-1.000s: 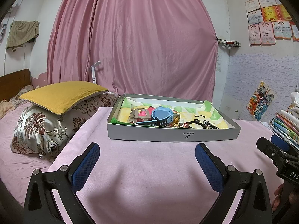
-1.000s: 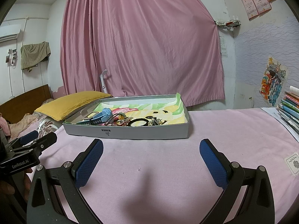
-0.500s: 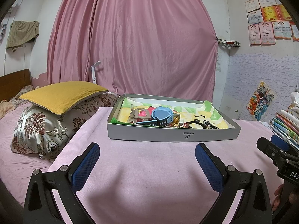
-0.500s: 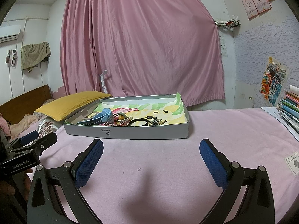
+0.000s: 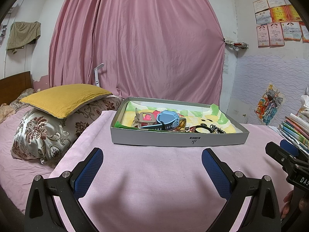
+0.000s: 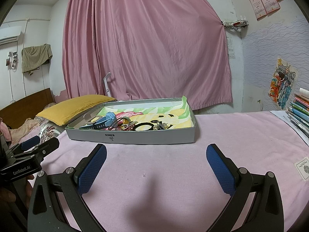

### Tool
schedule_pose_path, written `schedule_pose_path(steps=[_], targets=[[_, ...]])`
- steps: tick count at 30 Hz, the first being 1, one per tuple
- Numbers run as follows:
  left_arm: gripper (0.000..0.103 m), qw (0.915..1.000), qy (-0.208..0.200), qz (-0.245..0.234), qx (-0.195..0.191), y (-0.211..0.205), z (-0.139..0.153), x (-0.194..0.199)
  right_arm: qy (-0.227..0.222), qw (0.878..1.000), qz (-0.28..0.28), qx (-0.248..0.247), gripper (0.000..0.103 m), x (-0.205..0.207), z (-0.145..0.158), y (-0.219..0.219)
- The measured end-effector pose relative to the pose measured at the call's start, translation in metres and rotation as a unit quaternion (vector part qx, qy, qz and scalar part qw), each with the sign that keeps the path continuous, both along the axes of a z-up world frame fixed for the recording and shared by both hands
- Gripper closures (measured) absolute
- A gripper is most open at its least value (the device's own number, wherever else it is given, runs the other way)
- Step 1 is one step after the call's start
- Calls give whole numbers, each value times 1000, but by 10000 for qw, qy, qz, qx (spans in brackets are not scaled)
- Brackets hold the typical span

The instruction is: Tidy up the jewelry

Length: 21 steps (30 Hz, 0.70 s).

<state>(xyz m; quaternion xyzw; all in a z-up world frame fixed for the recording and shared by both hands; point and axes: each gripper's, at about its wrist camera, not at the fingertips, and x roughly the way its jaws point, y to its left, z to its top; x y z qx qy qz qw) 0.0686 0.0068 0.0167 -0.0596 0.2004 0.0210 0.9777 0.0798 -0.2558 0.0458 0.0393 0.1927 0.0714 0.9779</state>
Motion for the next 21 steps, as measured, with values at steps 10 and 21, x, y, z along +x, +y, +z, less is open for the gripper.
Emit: schedule_pose_path(steps=[10, 21], targets=[[1, 9999, 124, 48, -20, 1, -2, 4, 3, 10000, -2, 1, 2, 0, 0, 0], [1, 9998, 118, 40, 136, 0, -2, 4, 10, 10000, 3, 1, 2, -1, -1, 2]])
